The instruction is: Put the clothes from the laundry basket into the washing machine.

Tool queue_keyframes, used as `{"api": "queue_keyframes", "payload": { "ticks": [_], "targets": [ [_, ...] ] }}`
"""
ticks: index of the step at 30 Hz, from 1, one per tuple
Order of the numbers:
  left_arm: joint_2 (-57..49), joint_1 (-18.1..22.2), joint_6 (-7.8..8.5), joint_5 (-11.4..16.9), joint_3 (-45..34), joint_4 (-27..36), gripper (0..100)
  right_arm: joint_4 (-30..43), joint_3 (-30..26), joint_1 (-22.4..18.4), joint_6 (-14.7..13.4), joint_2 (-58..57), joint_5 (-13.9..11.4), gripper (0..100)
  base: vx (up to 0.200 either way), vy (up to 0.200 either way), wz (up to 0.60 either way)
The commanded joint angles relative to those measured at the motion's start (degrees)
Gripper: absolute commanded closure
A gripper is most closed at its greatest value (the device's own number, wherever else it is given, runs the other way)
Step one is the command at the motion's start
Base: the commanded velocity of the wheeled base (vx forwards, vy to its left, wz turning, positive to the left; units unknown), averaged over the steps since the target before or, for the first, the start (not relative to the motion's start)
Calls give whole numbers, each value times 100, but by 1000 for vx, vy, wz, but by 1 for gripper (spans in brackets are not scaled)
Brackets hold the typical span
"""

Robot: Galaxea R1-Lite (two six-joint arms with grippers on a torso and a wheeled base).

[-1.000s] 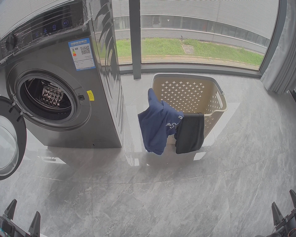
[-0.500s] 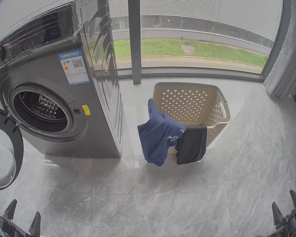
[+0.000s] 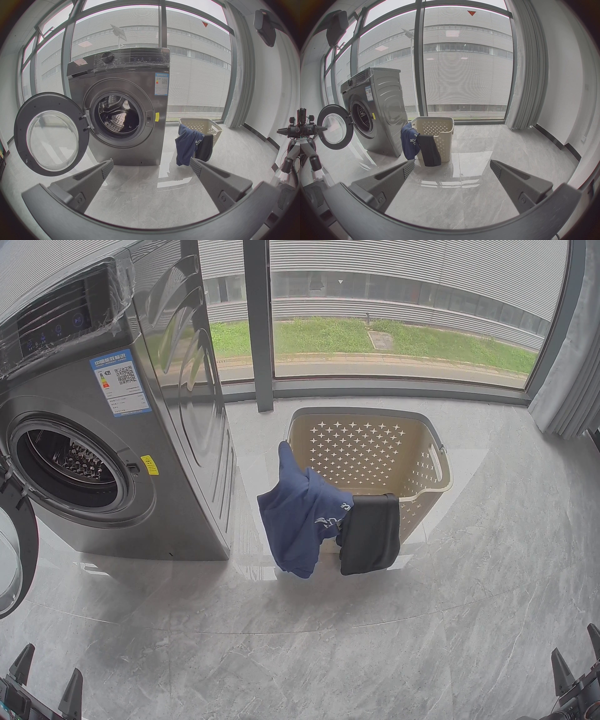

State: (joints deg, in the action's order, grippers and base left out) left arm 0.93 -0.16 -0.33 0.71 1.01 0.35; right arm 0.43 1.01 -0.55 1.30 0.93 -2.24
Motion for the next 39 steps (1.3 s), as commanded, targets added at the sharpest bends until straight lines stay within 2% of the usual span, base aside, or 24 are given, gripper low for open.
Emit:
{"api": "queue_keyframes", "payload": {
  "ticks": [1, 4, 16, 22, 28, 35, 39],
  "targets": [
    [-57, -2, -2, 0, -84, 9, 0, -8, -75, 2, 1, -66, -4, 0, 0, 0, 0],
    [-57, -2, -2, 0, -84, 9, 0, 1, -75, 2, 10, -66, -13, 0, 0, 0, 0],
    [-57, -2, -20, 0, -84, 9, 0, -8, -75, 2, 1, -66, -13, 0, 200, 0, 0],
    [-57, -2, -20, -9, -84, 0, 0, 1, -75, 2, 1, -66, -22, 0, 0, 0, 0],
    [-57, -2, -29, -9, -84, 9, 0, 1, -84, 2, -25, -75, -4, 0, 0, -200, 0],
    [-57, -2, -37, -9, -84, 9, 0, 1, -84, 2, -25, -84, -4, 0, 0, 0, 0],
    [-57, -2, -37, -9, -84, 9, 0, -8, -84, 2, -51, -84, 128, 0, 0, 0, 0]
  ]
}}
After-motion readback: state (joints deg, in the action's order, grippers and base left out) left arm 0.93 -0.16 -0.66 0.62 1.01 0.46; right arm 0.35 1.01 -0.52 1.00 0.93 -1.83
